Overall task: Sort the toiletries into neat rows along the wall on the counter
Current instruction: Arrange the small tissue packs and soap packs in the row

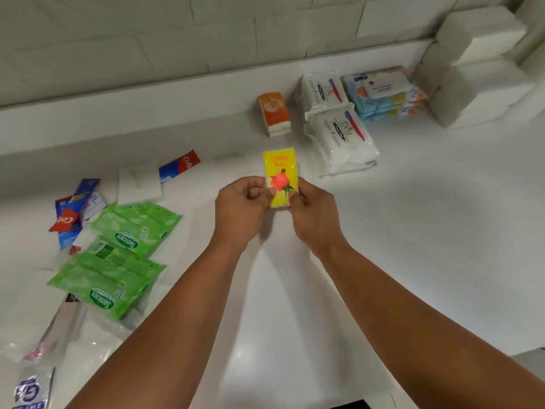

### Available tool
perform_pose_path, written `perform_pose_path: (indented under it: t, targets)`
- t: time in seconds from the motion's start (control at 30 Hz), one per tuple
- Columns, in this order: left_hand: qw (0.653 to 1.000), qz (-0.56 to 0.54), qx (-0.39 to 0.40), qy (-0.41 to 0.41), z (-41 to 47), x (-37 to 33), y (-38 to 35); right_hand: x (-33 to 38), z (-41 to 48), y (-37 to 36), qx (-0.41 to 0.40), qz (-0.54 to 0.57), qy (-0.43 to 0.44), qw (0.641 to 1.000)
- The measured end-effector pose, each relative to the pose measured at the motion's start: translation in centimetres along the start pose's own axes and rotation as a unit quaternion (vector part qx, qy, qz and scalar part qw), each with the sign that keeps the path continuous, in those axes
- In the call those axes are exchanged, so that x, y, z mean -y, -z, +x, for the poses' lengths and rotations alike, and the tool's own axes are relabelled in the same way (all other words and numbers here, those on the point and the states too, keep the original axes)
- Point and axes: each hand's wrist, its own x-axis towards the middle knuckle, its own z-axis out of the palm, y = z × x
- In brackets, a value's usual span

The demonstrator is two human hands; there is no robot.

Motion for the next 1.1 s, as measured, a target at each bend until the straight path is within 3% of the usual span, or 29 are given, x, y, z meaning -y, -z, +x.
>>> perform_pose_path:
  t: [0.1,0.3,0.77,1.1]
  targets:
    - [0.999,-0.02,-0.023,-0.013,3.0,-1.5,-1.0,0.5,3.6,-0.1,0.007,-0.035,0.058,0.998]
    - [0.998,-0.016,-0.055,-0.04,9.5,-4.2,-2.8,1.9,11.0,0.1,-0.01,-0.061,0.09,0.994]
    - [0.984,0.075,-0.157,-0.034,17.8,-4.3,-5.4,3.8,18.8,-1.0,0.049,-0.011,-0.082,0.995]
    - [0.984,0.09,-0.143,-0.05,18.5,-3.8,-6.2,3.6,20.1,-2.3,0.031,0.06,-0.08,0.995]
